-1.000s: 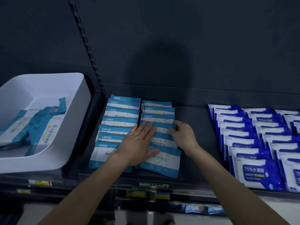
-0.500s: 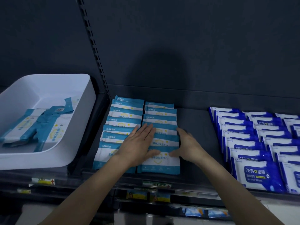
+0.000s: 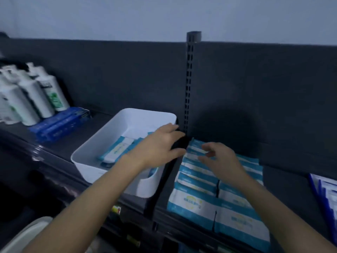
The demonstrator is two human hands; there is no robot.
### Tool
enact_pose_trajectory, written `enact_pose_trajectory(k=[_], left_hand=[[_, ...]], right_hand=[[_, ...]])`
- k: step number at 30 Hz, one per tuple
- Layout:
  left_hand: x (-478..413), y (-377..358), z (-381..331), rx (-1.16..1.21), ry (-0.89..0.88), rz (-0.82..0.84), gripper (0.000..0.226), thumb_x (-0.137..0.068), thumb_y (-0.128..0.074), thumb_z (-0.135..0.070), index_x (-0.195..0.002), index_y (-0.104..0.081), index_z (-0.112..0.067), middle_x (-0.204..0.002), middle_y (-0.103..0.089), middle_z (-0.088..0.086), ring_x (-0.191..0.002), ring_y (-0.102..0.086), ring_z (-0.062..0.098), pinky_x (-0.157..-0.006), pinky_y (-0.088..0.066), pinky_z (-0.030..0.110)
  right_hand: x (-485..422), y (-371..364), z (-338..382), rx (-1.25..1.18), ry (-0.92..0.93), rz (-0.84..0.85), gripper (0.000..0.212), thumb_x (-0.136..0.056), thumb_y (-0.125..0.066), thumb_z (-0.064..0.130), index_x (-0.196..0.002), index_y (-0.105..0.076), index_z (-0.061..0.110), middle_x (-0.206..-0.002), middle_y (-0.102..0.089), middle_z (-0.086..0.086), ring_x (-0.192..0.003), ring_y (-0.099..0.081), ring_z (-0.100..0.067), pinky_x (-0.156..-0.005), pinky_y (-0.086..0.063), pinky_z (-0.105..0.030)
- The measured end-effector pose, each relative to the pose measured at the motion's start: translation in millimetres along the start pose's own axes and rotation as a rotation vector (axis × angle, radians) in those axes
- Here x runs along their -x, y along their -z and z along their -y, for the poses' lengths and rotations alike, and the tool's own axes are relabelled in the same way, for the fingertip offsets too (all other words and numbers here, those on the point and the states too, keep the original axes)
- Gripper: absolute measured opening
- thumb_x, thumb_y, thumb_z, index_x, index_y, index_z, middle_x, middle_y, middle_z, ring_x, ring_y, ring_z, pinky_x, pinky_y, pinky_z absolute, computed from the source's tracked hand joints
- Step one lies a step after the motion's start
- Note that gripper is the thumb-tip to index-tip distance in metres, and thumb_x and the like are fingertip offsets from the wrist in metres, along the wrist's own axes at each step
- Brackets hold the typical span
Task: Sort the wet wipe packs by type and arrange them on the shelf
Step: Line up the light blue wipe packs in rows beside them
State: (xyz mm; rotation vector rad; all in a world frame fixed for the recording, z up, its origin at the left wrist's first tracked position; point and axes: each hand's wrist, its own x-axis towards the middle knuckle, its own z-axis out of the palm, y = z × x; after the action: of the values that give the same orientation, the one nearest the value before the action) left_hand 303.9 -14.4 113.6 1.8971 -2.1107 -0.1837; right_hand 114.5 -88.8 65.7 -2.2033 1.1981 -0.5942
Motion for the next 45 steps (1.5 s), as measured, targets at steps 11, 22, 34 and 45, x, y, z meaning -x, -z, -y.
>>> enact_pose_trajectory(k=[11, 22, 34, 45], left_hand=[[11, 2, 100, -0.006, 0.634, 0.328, 0.056, -0.091, -0.051, -0.053, -0.126, -0.052, -0.009, -0.129, -0.058, 0.009, -0.114, -0.055, 0.026, -0.079, -0.037, 0.025], [-9, -27, 96, 0.851, 0.845, 0.093, 0.076, -0.065, -0.086, -0.019, -0.122, -0.039, -0.002, -0.106, -0.065, 0.009, -0.094, -0.064, 0.021, -0.068, -0.053, 0.03], [-3, -22, 93, 0.948, 0.753, 0.157, 0.051, -0.058, -0.086, -0.005, -0.104, -0.064, -0.005, -0.086, -0.072, 0.01, -0.074, -0.07, 0.023, -0.063, -0.059, 0.031], [18, 28, 135, 1.266, 0.622, -0.322, 0.023, -0.074, -0.069, 0.014, -0.083, -0.067, -0.006, -0.072, -0.073, 0.007, -0.056, -0.069, 0.018, -0.055, -0.059, 0.031]], right_hand=[[-57, -60, 67, -0.062, 0.009, 0.08, 0.039, -0.093, -0.059, 0.02, -0.128, -0.053, 0.006, -0.118, -0.053, -0.01, -0.105, -0.055, -0.022, -0.078, -0.038, -0.022], [-58, -77, 65, -0.031, 0.018, 0.019, 0.04, -0.095, -0.049, 0.015, -0.134, -0.049, 0.006, -0.123, -0.045, -0.013, -0.094, -0.039, -0.008, -0.069, -0.026, -0.008], [-61, -84, 64, -0.013, -0.009, -0.015, 0.036, -0.095, -0.048, 0.016, -0.131, -0.051, 0.013, -0.11, -0.037, -0.001, -0.078, -0.046, -0.008, -0.071, -0.033, -0.016], [-79, -62, 80, 0.123, 0.16, -0.131, 0.04, -0.095, -0.055, 0.021, -0.133, -0.051, 0.009, -0.129, -0.044, -0.008, -0.108, -0.047, -0.015, -0.086, -0.028, -0.012]])
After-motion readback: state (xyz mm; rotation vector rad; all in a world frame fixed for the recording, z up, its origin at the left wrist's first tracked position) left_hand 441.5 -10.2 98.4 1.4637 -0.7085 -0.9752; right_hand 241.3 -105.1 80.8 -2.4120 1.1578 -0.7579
